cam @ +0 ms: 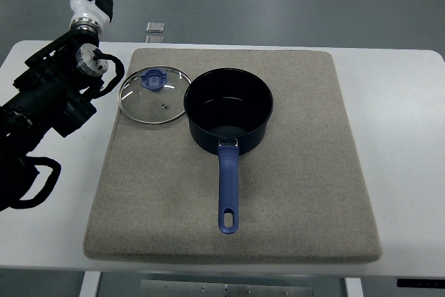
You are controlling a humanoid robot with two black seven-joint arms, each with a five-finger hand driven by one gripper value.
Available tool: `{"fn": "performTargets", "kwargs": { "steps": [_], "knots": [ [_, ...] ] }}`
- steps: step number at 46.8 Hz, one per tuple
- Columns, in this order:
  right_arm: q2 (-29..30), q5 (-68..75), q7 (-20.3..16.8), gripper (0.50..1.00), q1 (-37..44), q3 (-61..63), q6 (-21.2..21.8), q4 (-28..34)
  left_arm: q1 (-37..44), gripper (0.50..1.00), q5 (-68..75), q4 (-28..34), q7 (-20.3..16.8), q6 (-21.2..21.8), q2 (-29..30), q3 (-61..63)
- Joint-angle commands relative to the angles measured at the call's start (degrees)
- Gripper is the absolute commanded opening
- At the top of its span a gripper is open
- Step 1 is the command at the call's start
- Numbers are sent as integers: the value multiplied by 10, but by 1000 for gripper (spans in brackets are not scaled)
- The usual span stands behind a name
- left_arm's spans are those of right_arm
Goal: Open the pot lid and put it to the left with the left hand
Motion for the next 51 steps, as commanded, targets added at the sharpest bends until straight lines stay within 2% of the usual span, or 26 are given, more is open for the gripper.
{"fn": "performTargets", "kwargs": {
  "steps": [1, 15, 22, 51],
  "knots": [
    [0, 0, 0, 917, 0, 0, 0, 0, 0, 834, -2, 12, 0, 8, -7, -1],
    [0, 0, 0, 917, 0, 0, 0, 0, -1, 823, -6, 16, 9, 97, -6, -4],
    [0, 0, 0, 917, 0, 0, 0, 0, -3, 838, -6, 16, 9, 101, 0, -21],
    [0, -3, 0, 917, 1, 2, 5, 6, 0, 846, -1, 13, 8, 95, 9, -20]
  ]
}}
